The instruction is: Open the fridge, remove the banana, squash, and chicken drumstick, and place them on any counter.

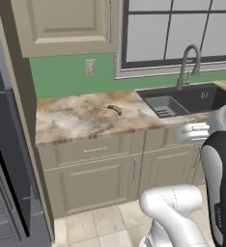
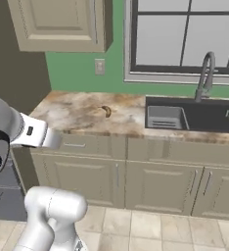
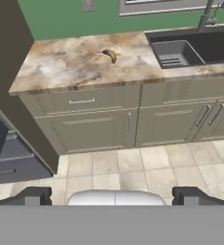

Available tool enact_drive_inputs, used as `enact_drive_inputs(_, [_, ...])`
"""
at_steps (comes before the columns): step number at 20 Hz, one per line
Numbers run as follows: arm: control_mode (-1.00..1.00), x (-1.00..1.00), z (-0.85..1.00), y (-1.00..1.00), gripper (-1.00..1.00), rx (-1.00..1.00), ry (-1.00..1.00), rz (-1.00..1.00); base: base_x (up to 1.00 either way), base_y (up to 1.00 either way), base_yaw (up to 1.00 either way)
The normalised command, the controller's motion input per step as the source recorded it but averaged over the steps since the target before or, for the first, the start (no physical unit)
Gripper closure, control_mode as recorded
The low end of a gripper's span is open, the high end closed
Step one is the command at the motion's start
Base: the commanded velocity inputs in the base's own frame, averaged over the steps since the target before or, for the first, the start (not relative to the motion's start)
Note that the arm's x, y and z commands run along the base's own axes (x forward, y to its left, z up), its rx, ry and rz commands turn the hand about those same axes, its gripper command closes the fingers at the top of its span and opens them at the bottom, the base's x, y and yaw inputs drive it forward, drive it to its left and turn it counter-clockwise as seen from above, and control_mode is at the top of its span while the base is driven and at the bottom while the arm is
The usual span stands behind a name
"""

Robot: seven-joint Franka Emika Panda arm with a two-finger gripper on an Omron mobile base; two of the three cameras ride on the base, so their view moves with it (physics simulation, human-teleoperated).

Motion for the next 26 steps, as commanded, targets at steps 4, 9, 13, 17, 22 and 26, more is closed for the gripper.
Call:
enact_drive_inputs(4, [1.0,0.0,0.0,0.0,-1.0,0.0,0.0,0.0,-1.0,-0.08,0.0])
enact_drive_inputs(9, [1.0,0.0,0.0,0.0,-1.0,0.0,0.0,0.0,-0.14,0.0,0.0])
enact_drive_inputs(13, [1.0,0.0,0.0,0.0,-1.0,0.0,0.0,0.0,-0.02,0.43,0.02])
enact_drive_inputs(17, [1.0,0.0,0.0,0.0,-1.0,0.0,0.0,0.0,0.0,1.0,0.05])
enact_drive_inputs(22, [1.0,0.0,0.0,0.0,-1.0,0.0,0.0,0.0,-0.07,1.0,0.06])
enact_drive_inputs(26, [1.0,0.0,0.0,0.0,-1.0,0.0,0.0,0.0,-0.04,1.0,0.05])
